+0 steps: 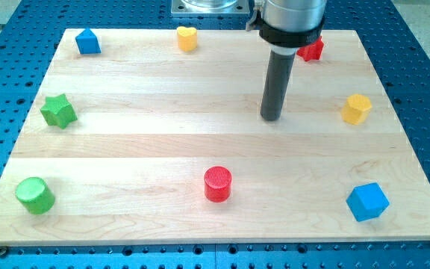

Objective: Place your arm at the right of the hexagon

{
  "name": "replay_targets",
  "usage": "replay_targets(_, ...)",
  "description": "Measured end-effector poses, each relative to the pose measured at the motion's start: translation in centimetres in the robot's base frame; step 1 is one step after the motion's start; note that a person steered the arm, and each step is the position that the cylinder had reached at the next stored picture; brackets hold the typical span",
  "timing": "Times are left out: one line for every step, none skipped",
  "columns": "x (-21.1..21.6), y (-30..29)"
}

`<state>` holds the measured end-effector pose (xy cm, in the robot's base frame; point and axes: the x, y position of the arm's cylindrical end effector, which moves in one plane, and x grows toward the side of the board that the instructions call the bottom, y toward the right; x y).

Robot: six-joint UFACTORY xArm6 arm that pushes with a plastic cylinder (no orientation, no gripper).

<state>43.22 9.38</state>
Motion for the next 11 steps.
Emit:
replay_targets(4.3,-0.8)
replay_targets(7.6,5.4)
replay_targets(8.7,12.5)
replay_targets(7.6,18.2)
replay_targets(7.6,17.6)
replay_targets(5.4,11.1)
replay_targets(3.2,4.3)
replay_targets(2.7,-0.3)
replay_targets(5.0,4.4)
replay_targets(5.8,12.9)
replay_targets(1.7,17.6)
